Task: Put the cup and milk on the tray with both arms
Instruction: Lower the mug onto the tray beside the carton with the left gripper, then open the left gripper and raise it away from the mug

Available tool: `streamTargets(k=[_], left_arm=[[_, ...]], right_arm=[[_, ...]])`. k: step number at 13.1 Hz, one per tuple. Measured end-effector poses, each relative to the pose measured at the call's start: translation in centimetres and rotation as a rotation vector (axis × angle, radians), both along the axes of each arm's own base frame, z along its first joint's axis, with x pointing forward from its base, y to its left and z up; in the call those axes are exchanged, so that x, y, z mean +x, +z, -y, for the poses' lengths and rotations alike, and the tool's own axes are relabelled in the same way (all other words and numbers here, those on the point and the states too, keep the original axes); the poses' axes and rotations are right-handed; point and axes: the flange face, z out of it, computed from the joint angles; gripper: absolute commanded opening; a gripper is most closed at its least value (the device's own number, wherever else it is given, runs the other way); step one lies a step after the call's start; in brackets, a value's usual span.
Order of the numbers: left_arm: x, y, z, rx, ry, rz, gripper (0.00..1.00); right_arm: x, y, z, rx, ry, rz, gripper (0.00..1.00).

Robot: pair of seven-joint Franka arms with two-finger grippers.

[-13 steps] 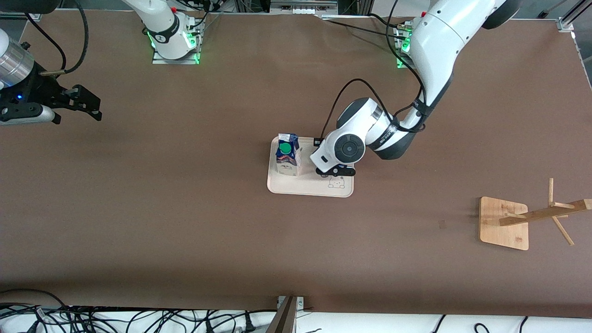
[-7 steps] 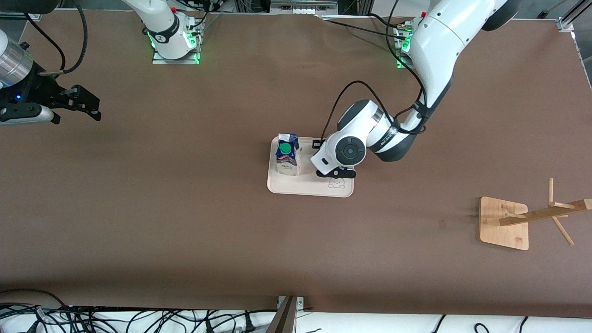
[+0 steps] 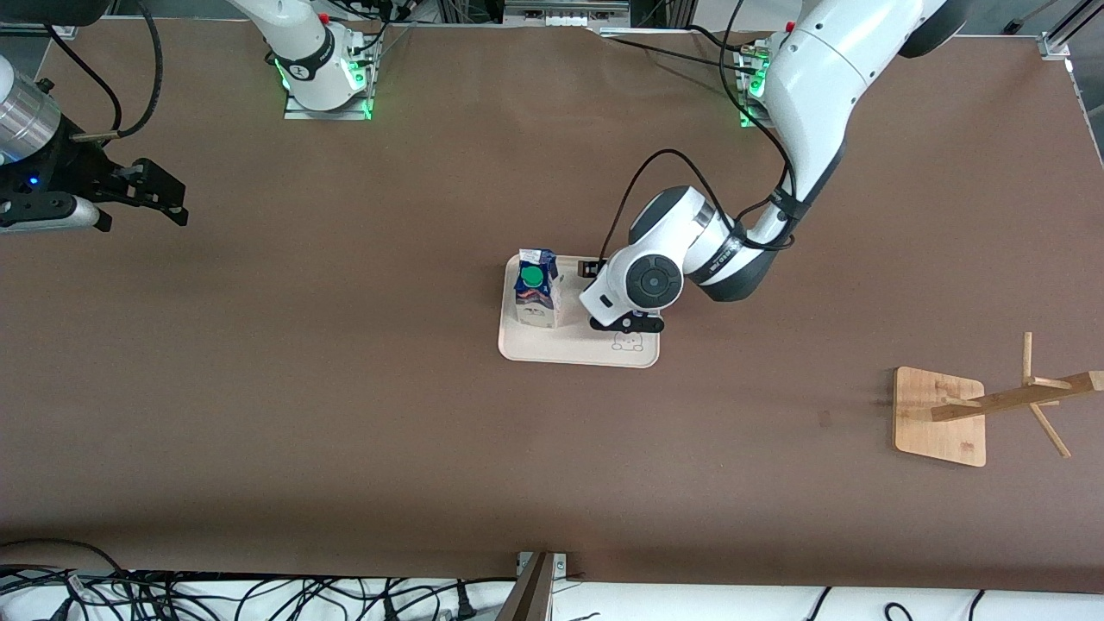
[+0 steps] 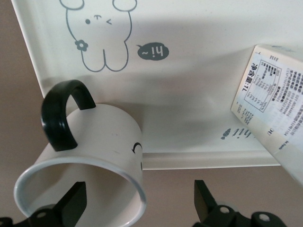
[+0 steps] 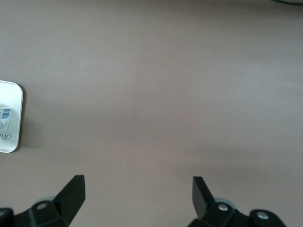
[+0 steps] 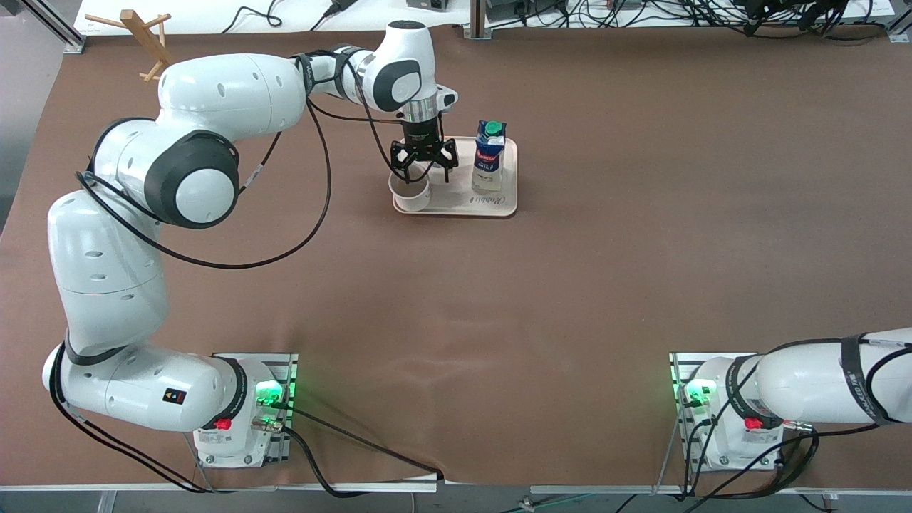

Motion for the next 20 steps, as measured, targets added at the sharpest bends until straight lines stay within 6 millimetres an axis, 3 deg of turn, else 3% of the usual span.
streamTargets(k=[3, 5, 9, 15, 20], left_arm=[[0.2, 0.2, 0.0, -0.003, 0.002, 0.005, 1.00], [1.1, 1.5, 0.2, -0.016, 0.011, 0.032, 1.00], [3.0, 7.4, -0.7, 0.023, -0.021, 0.126, 1.00], [4.2, 19.0, -10.0, 0.138, -0.009, 0.129, 1.00], [5.6, 24.7, -19.3, 0.109, -0.056, 0.145, 1.00]], right_arm=[[0.0, 0.0, 0.0, 0.000, 0.000, 0.002, 1.00], [0.0, 0.0, 0.0, 0.002, 0.000, 0.003, 1.00], [0.0, 0.1, -0.1, 0.006, 0.000, 0.004, 1.00], [0.0, 0.1, -0.1, 0.006, 0.000, 0.006, 1.00], [0.0, 0.1, -0.1, 0.006, 0.001, 0.006, 1.00]])
